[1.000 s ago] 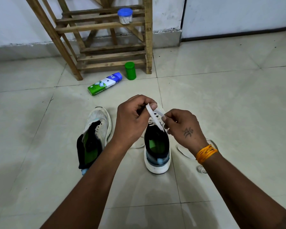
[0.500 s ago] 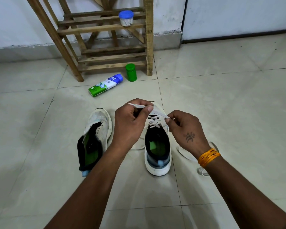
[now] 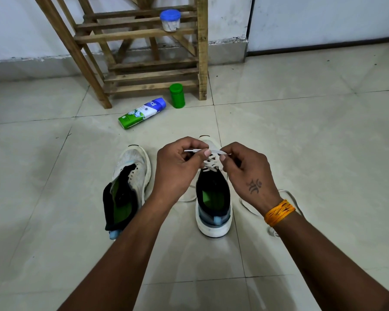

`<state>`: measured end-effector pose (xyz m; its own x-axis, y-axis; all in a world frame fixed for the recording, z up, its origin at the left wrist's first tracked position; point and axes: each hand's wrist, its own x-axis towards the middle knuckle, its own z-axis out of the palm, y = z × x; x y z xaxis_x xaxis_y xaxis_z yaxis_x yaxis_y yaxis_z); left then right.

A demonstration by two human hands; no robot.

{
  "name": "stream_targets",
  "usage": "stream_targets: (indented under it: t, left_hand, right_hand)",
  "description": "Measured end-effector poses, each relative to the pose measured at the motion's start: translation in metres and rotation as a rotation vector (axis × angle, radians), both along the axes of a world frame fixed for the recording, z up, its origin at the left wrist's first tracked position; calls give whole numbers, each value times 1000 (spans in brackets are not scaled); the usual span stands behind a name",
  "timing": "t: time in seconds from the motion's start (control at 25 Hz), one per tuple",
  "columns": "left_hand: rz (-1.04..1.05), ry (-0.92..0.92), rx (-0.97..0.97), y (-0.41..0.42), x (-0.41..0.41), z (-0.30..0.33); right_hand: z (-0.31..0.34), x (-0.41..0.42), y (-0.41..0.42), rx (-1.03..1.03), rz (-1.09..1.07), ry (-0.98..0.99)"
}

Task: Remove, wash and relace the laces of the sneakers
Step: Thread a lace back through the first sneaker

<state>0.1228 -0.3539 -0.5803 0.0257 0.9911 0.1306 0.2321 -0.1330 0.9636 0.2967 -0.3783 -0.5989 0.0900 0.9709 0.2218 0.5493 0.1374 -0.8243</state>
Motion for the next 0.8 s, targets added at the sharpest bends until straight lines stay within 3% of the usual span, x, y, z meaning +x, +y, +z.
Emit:
stream_targets:
  t: [0.16, 0.52, 0.68, 0.8]
  left_hand:
    - [-53, -12, -43, 3, 4, -2]
    - [-30, 77, -116, 8, -15, -7]
    - [-81, 99, -99, 8, -13, -10]
    - [-112, 131, -51, 5, -7, -9]
  right_hand:
    - [5, -7, 2, 50, 110, -34]
    - [-7, 2, 2, 78, -9, -93]
    - [-2, 2, -3, 130, -81, -283]
    - [1, -1, 1, -37, 80, -92]
